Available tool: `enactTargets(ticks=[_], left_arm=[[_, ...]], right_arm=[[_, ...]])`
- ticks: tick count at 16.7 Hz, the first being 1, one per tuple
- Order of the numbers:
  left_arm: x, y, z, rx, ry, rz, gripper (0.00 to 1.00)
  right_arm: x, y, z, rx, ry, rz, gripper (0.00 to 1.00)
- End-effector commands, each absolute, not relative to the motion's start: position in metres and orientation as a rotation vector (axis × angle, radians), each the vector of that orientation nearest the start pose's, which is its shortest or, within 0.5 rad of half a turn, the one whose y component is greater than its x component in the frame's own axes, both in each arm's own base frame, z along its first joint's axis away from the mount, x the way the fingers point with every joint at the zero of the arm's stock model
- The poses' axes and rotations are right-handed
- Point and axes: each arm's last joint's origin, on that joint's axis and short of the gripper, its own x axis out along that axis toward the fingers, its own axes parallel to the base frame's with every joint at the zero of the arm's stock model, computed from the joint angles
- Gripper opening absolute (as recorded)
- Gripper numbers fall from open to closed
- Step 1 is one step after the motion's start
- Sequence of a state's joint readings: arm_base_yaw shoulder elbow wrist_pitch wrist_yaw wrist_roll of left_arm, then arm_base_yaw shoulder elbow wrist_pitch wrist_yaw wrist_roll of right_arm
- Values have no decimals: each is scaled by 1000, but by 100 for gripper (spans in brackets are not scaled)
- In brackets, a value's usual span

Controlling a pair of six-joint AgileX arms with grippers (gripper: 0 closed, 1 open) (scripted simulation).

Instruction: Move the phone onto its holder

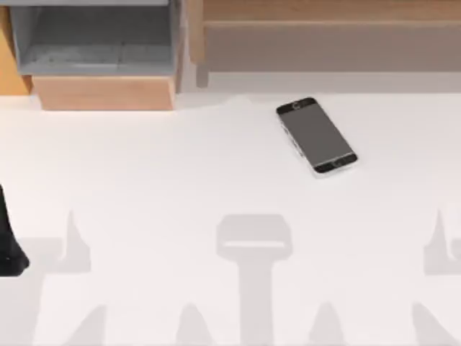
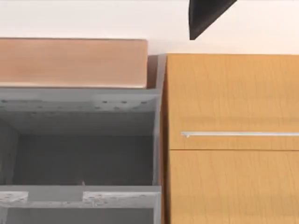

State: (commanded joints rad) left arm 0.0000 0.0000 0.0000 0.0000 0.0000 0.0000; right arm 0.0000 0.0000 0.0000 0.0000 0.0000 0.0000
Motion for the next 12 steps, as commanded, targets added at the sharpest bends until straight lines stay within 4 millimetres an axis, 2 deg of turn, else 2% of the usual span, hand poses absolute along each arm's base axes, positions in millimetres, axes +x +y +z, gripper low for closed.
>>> enactTargets(ticks=[3, 5, 9, 12], left_arm=[[106, -1, 160, 0, 0, 0, 100], [106, -1, 160, 0, 0, 0, 100], [106, -1, 160, 0, 0, 0, 100], [106, -1, 160, 0, 0, 0, 100]], right_arm=[[106, -1, 162, 1, 2, 4, 100], [105, 1, 172, 6, 13, 26, 100], [110, 8, 210, 22, 109, 102, 100], [126, 17, 245, 28, 270, 165, 100]])
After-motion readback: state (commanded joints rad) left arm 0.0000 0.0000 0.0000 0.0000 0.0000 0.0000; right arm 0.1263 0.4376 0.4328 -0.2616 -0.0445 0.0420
